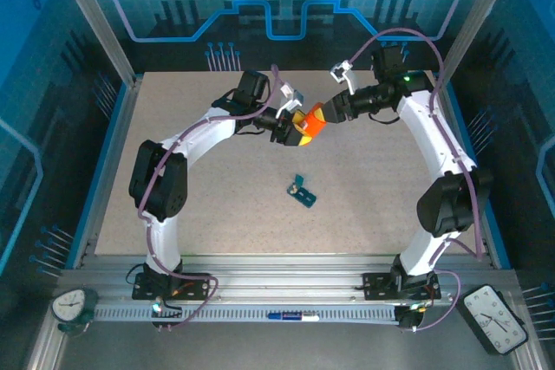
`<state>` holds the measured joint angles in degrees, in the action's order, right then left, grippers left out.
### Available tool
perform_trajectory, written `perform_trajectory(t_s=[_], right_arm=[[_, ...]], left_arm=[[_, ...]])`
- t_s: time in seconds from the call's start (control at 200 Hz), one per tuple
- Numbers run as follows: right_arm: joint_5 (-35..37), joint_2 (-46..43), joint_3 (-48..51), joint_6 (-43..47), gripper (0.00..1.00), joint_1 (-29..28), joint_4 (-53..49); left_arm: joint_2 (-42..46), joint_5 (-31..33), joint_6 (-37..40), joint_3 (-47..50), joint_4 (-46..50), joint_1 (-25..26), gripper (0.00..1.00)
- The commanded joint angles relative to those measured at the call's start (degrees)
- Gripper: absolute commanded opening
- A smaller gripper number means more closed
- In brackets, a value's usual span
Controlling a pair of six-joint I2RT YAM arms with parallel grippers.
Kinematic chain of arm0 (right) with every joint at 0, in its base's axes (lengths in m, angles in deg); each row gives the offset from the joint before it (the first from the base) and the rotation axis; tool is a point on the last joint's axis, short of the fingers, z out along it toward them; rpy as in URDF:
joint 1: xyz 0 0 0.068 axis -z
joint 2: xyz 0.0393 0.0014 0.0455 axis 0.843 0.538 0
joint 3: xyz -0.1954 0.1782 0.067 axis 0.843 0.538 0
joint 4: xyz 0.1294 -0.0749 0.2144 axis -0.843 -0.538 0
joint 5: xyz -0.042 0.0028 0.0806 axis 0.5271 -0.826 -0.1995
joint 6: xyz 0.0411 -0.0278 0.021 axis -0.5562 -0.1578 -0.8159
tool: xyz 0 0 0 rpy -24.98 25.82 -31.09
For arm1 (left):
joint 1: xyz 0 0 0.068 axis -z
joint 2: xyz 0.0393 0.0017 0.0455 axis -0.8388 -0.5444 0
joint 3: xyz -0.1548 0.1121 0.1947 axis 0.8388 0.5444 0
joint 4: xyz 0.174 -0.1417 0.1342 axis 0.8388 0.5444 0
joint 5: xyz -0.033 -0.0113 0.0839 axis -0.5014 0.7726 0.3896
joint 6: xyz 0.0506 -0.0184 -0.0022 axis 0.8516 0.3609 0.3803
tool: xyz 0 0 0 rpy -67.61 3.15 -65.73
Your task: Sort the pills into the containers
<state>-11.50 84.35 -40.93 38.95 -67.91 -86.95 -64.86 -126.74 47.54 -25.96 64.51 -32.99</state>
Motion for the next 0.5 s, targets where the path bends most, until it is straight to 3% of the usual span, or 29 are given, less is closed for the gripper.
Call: perform_trajectory(t_s=[0.0, 0.2, 0.495], right_arm=[[0.5, 0.73, 3.73, -6.63, 0.41, -0.54, 4.35], [1.63, 0.17, 11.57, -21.21, 0.38, -0.63, 15.74], [8.03, -0.64, 23.44, -38.4, 0.36, -2.75, 30.53]], left_arm=[[2.07, -0.5, 0.36, 0.13, -5.61, -0.21, 0.0], [5.6, 6.94, -2.85, 7.36, -20.07, 0.17, 0.0], [9.08, 26.48, 1.9, 19.14, -41.2, 5.27, 0.0]])
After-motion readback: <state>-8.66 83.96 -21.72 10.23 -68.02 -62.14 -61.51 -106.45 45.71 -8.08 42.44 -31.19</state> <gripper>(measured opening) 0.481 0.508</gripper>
